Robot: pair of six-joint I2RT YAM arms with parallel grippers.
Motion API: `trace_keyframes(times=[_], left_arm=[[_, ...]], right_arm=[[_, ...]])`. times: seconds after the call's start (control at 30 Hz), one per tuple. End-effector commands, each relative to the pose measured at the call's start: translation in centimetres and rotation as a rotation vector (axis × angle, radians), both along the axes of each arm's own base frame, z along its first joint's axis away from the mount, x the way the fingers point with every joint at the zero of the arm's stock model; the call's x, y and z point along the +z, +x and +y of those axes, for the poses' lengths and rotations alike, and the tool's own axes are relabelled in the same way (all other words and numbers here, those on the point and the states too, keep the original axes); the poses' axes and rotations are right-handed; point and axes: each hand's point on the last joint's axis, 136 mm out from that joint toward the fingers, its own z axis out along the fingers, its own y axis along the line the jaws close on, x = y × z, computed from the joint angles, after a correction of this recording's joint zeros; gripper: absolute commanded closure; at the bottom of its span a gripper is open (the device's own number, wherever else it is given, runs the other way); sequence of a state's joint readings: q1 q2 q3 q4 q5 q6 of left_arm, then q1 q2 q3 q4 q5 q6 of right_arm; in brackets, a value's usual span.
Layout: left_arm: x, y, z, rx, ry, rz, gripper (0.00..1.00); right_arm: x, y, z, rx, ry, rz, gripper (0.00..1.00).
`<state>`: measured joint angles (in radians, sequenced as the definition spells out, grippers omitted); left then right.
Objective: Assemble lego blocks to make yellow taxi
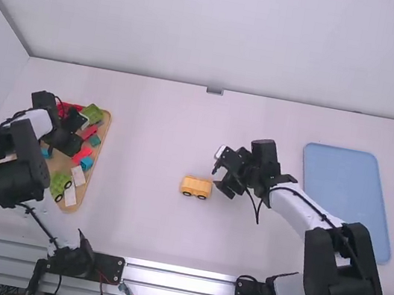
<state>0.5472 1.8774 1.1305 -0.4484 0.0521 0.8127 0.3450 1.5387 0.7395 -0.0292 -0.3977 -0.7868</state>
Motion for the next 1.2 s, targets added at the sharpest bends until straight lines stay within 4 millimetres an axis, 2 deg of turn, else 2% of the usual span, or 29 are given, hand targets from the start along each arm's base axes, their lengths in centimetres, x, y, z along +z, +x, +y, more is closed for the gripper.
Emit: trace_keyframes(times=[0.0, 0.47, 0.7, 0.73, 1.17], left_arm=[[-0.5, -0.1, 0.2, -0.007, -0.012, 0.011, 0.44], [-0.5, 0.2, 0.2, -0.003, -0.016, -0.007, 0.45], [-1.4, -0.3, -0.2, -0.021, -0.020, 0.010, 0.46], [-1.7, -0.5, -0.1, -0.014, -0.020, 0.019, 0.48], [-2.1, -0.2, -0.5, -0.022, -0.044, 0.011, 0.49]], right_arm=[[1.8, 0.8, 0.5, 0.003, 0.023, -0.043, 0.02], [1.9, 0.9, 0.5, 0.002, 0.024, -0.048, 0.01], [1.9, 0.9, 0.5, 0.002, 0.025, -0.047, 0.01], [1.9, 0.9, 0.5, 0.002, 0.024, -0.048, 0.01], [1.9, 0.9, 0.5, 0.002, 0.024, -0.045, 0.01]])
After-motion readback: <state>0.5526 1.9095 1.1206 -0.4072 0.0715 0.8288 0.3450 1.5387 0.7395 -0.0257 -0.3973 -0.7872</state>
